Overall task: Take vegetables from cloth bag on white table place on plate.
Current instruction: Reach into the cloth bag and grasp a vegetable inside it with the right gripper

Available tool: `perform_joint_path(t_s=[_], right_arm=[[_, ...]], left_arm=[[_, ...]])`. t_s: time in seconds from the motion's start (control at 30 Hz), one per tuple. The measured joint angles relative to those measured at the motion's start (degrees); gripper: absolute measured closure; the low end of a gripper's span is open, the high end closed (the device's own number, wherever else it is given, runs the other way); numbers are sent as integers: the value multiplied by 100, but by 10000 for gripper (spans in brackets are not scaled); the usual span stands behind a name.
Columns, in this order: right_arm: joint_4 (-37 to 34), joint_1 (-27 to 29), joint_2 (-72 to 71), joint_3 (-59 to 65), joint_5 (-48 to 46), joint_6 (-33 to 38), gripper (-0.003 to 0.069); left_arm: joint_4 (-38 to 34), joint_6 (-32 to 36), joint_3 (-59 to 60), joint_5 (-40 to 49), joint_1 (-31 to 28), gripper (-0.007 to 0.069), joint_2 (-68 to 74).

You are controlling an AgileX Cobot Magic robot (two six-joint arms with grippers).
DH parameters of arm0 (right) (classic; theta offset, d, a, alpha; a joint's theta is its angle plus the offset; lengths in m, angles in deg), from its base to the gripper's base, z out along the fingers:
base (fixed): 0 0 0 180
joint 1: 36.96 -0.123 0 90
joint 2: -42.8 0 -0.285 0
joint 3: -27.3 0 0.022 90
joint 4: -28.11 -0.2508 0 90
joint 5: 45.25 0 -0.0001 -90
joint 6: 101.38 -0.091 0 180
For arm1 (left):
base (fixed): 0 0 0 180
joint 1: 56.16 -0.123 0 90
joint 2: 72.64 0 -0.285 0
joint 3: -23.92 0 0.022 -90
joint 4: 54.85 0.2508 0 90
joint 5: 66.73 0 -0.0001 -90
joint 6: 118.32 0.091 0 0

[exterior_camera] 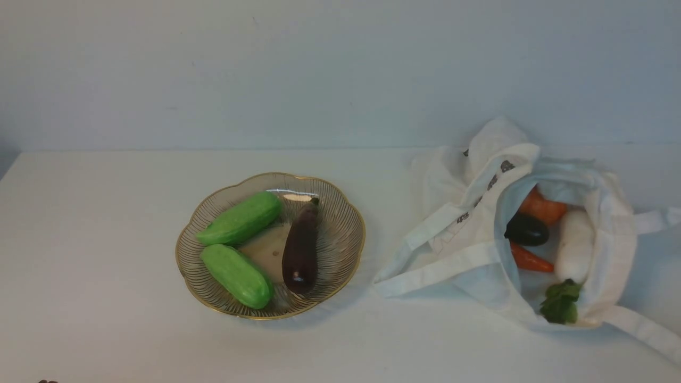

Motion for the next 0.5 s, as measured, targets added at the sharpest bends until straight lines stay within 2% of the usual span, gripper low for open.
perform_joint_path(t_s=[0.13, 0.2, 0.3, 0.37, 0.47, 0.5], right_arm=[[329, -5, 125, -666, -729, 256, 673], [777, -5, 722, -1580, -1886, 559, 673], [1003, -5, 1411, -2343, -2906, 912, 673], [1188, -5, 2530, -3336, -4208, 1664, 673], [1247, -5, 3666, -4083, -5442, 2445, 673], [1257, -5, 3823, -4168, -5509, 2533, 673]], left_arm=[[0, 0, 0, 0, 0, 633, 0], [0, 0, 0, 0, 0, 633, 0], [0, 0, 0, 0, 0, 633, 0], [0, 0, 0, 0, 0, 633, 0], [0, 0, 0, 0, 0, 633, 0], [0, 0, 0, 0, 0, 633, 0]])
